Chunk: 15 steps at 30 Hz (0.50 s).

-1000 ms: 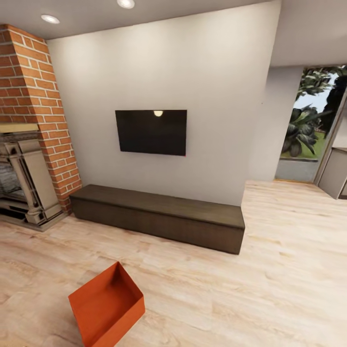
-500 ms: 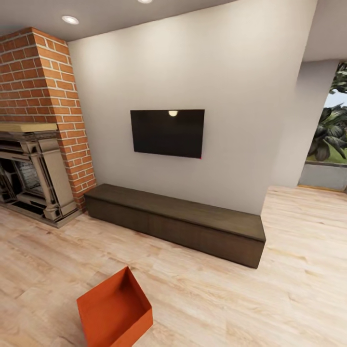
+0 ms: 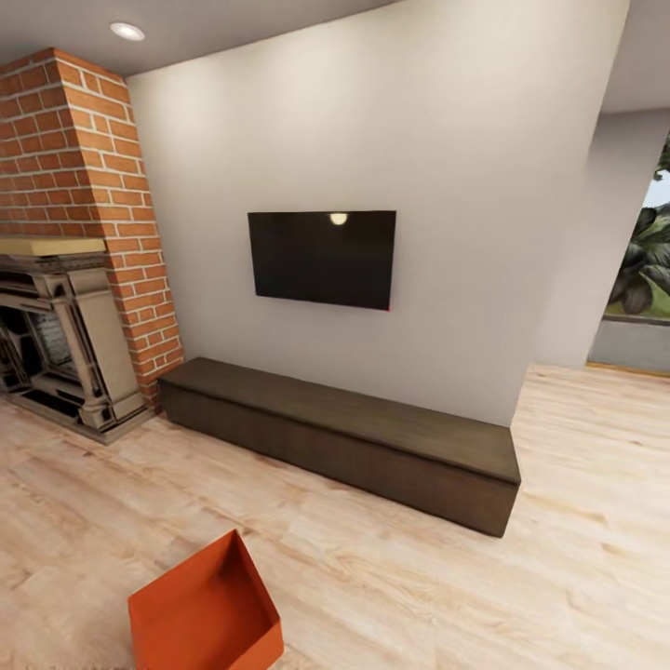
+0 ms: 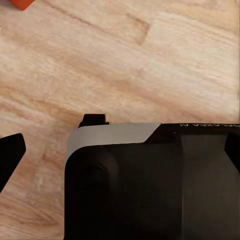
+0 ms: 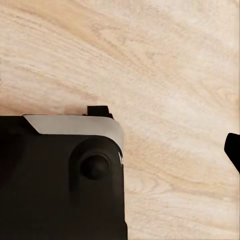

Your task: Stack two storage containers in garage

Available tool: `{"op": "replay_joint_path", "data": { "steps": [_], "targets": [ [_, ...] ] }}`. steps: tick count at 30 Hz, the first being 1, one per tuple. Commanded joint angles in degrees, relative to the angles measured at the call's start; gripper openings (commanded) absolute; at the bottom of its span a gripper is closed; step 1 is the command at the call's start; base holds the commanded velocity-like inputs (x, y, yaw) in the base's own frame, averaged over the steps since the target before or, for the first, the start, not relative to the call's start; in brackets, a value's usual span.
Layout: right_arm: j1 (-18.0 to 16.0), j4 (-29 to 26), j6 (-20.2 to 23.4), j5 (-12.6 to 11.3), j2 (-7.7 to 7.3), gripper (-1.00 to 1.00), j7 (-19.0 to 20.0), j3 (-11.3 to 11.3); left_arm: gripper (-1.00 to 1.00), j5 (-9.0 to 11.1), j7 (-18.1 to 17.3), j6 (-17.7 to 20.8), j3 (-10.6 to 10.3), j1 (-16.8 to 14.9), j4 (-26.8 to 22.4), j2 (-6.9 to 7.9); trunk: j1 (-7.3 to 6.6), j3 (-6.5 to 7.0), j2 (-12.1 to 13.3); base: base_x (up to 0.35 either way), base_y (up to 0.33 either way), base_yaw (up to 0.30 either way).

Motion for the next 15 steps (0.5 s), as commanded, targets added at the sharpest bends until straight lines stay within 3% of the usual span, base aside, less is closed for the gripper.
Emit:
{"op": "replay_joint_path", "data": {
  "steps": [1,15],
  "targets": [
    [0.0,0.1,-0.3,-0.5,0.01,1.00,-0.1,0.5,1.00,0.0,0.2,-0.2,0.1,-0.1,0.1,-0.02,0.02,-0.07,0.0,0.041,-0.024,0.248],
    [0.0,0.1,-0.3,-0.5,-0.04,1.00,-0.1,0.5,1.00,0.0,0.2,-0.2,0.1,-0.1,0.1,-0.02,0.02,-0.07,0.0,0.005,-0.003,0.270]
  ]
}}
